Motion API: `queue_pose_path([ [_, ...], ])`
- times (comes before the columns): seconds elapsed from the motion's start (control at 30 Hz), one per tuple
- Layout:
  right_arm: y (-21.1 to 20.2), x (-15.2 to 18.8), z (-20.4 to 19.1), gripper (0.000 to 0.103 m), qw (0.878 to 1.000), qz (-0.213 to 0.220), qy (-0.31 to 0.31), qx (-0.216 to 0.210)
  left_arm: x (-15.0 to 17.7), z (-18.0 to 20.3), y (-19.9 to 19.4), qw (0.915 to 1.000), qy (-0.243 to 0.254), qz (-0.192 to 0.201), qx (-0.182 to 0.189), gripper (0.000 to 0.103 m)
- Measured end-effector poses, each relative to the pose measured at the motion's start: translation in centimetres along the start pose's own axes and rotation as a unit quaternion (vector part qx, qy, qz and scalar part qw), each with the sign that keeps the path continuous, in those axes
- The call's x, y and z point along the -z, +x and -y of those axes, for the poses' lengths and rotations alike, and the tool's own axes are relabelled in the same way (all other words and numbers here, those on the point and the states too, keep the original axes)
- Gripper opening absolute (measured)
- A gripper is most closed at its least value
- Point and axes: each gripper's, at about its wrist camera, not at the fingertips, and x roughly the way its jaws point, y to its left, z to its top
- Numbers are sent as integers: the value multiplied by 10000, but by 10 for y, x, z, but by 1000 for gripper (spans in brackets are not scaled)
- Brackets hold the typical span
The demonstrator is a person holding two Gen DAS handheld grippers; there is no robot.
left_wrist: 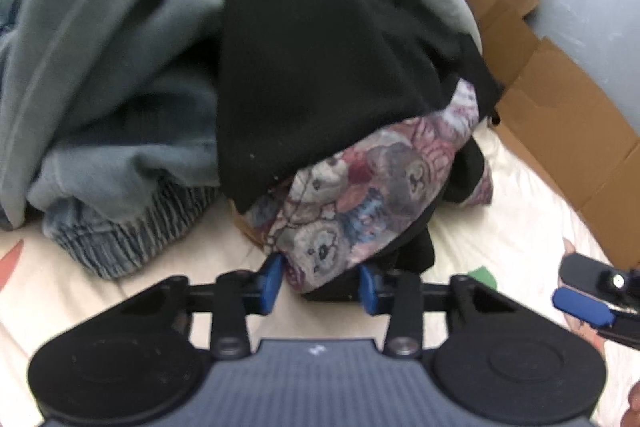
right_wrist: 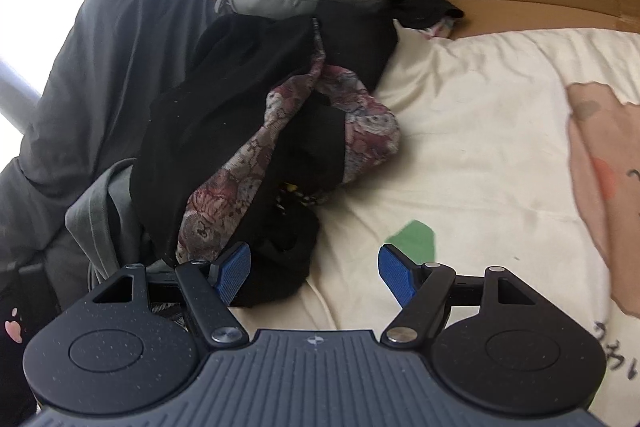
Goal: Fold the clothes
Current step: 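Close the left and right grippers on the black knit garment in the pile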
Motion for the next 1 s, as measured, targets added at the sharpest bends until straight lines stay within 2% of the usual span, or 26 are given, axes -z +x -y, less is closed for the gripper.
queue_pose_path([
  [0.2, 18, -12, -11, 76, 9995, -23, -7, -306, -3, -17, -21, 9990, -229, 386, 76, 13],
  [0.3, 29, -18, -17, 78, 9990, -37, 50, -434, -8, -26, -28, 9981, -305, 538, 11, 10],
  [0.47, 49, -33, -20, 78, 9977, -36, 331, -599, -17, -41, -32, 9966, -445, 686, -120, 8],
  [0.7, 76, -54, -17, 78, 9943, 96, 765, -743, -23, -58, -45, 9928, -514, 956, -498, 7],
  [1.0, 115, -62, -12, 77, 9859, 51, 1268, -1090, -23, -63, -35, 9913, -586, 978, -652, 8],
])
